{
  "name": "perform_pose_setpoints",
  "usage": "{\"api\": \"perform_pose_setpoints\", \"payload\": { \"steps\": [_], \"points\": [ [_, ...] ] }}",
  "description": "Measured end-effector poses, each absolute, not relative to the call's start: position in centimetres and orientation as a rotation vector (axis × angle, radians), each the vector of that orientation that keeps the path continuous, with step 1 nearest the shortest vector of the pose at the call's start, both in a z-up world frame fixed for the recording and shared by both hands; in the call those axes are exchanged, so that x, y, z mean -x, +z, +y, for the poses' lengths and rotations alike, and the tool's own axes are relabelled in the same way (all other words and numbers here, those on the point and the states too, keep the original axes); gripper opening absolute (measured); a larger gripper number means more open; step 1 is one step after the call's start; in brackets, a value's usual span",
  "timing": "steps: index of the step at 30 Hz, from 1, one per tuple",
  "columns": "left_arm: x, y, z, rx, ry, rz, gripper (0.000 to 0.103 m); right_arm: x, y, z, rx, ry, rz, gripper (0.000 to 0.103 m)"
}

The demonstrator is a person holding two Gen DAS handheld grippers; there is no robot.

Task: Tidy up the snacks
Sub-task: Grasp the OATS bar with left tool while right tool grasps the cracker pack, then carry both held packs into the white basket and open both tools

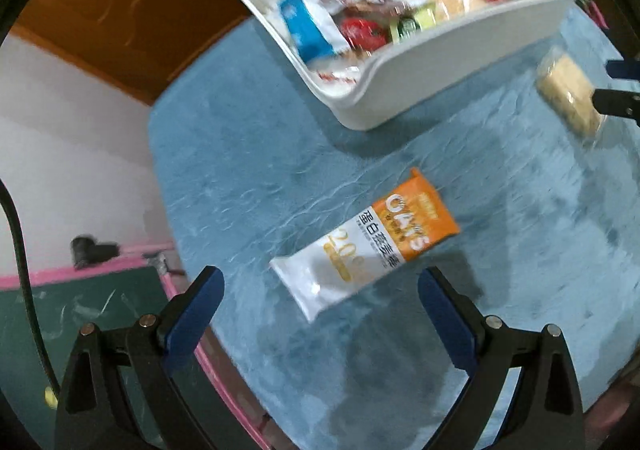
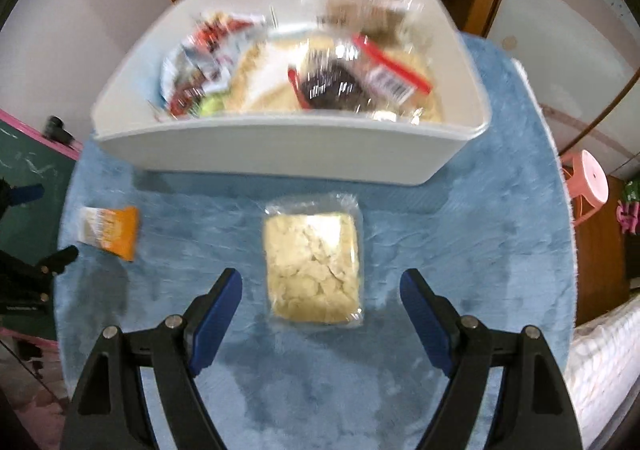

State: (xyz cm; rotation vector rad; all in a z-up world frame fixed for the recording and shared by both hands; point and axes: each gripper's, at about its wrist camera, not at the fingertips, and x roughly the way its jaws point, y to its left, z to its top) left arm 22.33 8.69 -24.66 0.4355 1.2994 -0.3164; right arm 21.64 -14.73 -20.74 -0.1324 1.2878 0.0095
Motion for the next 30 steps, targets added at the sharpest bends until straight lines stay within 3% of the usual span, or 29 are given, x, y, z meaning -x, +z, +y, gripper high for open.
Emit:
{"api": "perform_pose_setpoints", "payload": {
  "steps": [15,17,21,22,30],
  "points": [
    [-24.4,-30.1,8.0,-0.479,-0.547,1.309,0.096,-21.6,-25.3,-14.4,0.117,-0.109,1.352,0.082],
    [-24.6,-30.1,8.2,-0.449,-0.562,1.323,0.089,-21.5,-25.4,-14.0,0.141,-0.109,1.343,0.080],
    [-25.4,-29.5,8.9,-0.321,-0.585,1.380,0.048,-20.9,-25.2,-13.5,0.133,-0.115,1.325,0.064],
    [-25.5,-29.3,9.0,-0.307,-0.564,1.384,0.045,-20.7,-25.1,-13.4,0.130,-0.118,1.324,0.060],
    [-24.2,-27.7,11.1,-0.114,-0.409,1.419,0.038,-18.5,-23.3,-13.2,0.041,-0.061,1.337,0.058]
  ]
}}
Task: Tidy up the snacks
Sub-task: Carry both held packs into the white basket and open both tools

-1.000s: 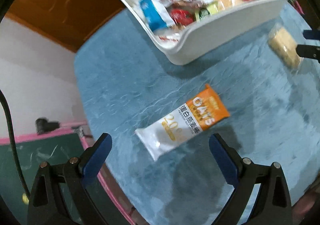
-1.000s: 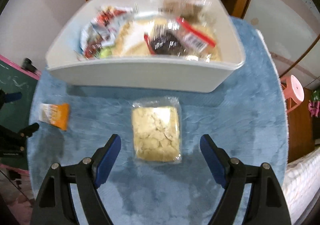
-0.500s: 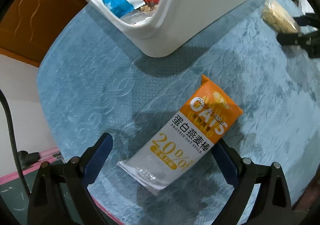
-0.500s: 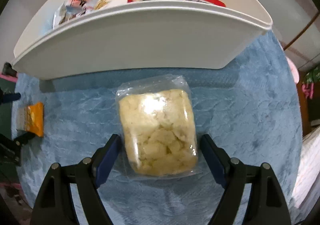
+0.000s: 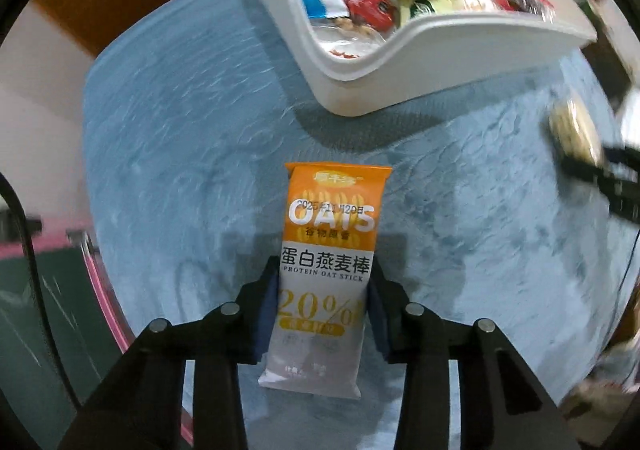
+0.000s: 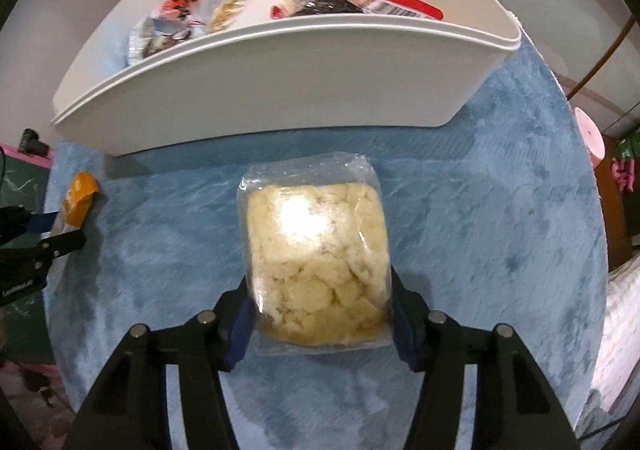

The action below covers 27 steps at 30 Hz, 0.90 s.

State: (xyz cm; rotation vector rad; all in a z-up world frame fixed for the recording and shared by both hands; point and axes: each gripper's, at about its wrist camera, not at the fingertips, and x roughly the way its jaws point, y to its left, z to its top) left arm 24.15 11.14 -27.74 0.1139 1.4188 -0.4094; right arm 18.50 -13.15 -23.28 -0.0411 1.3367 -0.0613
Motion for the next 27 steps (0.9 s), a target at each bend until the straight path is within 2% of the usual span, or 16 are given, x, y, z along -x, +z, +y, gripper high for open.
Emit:
{"api": "perform_pose_setpoints", "payload": {
  "steps": [8,19,27],
  "points": [
    [-19.9,-21.5,11.1,0.084,-0.354,1.357,0.038,-14.7,-18.0,-11.0,0.040,0.088,1.264,0.058],
    [-18.7,-8.2,7.7,0.109,-0.324,1.164,0.038,-15.6,-4.8,-9.2,-0.037,0.217,1.012,0.058],
    [-21.0,-0.9,7.5,0.124,-0.288,1.011,0.038,-17.5,4.9,-8.8,-0.040,0.242,0.794,0.058]
  ]
}}
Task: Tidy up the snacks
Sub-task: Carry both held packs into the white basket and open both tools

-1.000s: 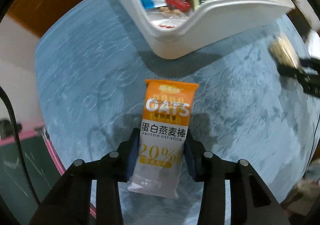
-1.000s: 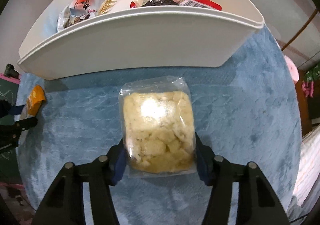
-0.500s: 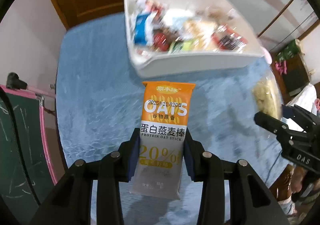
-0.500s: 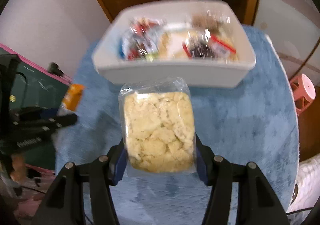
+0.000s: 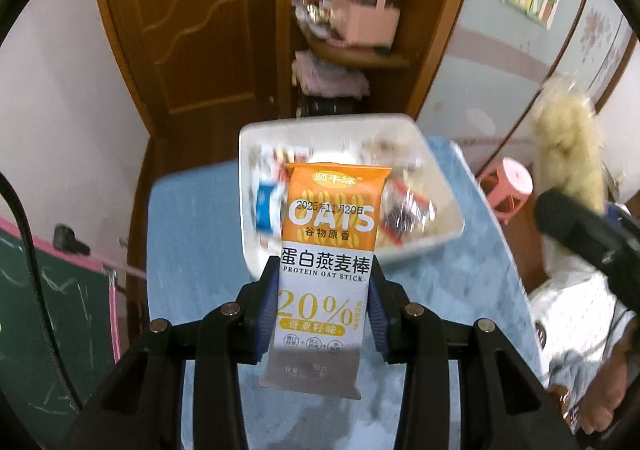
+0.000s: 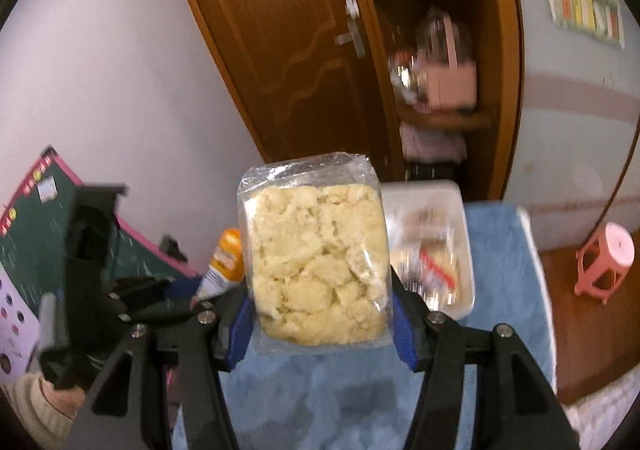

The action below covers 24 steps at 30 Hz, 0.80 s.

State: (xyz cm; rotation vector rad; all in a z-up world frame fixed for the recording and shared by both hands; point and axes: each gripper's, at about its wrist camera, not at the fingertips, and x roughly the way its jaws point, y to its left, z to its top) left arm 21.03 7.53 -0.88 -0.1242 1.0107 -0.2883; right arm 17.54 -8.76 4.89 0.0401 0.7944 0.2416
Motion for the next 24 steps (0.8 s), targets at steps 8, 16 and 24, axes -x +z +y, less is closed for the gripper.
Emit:
{"api": "perform_pose_setpoints", "payload": {
  "steps": [8,16,24],
  "points": [
    [-25.9,3.3,7.4,0.157,-0.231,0.905,0.038,-21.4,10.0,-8.0,-0.007,0.206,0.634,0.058],
    [-30.2,1.8,6.2,0.166,-0.177,0.903,0.039,-27.5,6.4,-9.1,-0.022,0.132,0.739,0.058],
    [-33.4,-2.9,5.3,0.176,-0.152,0.979,0.039,-30.8,1.7,-11.1,-0.051,0.075,0.850,0.058]
  ]
}}
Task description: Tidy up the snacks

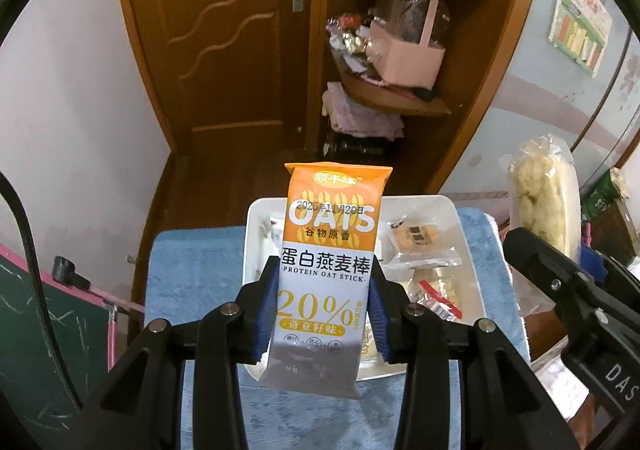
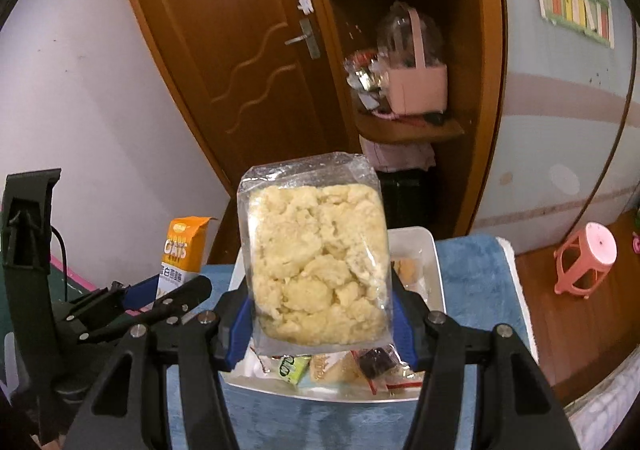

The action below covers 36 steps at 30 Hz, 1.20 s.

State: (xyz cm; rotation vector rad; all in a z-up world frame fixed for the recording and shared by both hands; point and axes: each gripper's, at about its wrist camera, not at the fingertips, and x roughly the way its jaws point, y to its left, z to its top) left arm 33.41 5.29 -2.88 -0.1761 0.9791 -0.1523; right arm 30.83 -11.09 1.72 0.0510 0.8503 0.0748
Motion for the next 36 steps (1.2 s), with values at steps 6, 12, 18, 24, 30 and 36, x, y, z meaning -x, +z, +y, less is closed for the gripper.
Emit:
{"api": "perform_pose_setpoints", "payload": {
  "steps": [6,12,18,24,30,36],
  "points": [
    [-34.8,-5.4,4.9,0.204,-0.138,1.026,0.048,-32.8,-1.3,-11.8,-0.067,0.037,0.946,0.060],
    [-34.8,-7.2,4.4,0.211,-0.140,1.051,0.100,-33.2,-3.1,-13.5,-0.159,0.019,0.978,0.071],
    [-33.9,-7.7,4.0,0.179,-0.109,1.076,0.100,-32.1,-2.6,-13.3,-0.125,0.003,0.962,0.073],
    [-31.8,-7.0,3.8,0.186,-0.110,1.073,0.100,-29.7,-2.1,-12.8,-0.067,-0.011,0.931,0.073],
    [-29.1,-6.0,3.3,0.163,-0.119,1.055,0.100,-25.8,-1.1,-12.4,-0.021,-0.024,0.894,0.073],
    [-25.6,-4.6,2.4,0.128,-0.146,1.031,0.100,-21.7,0.2,-12.9,-0.019,-0.043,0.864,0.073]
  ]
}}
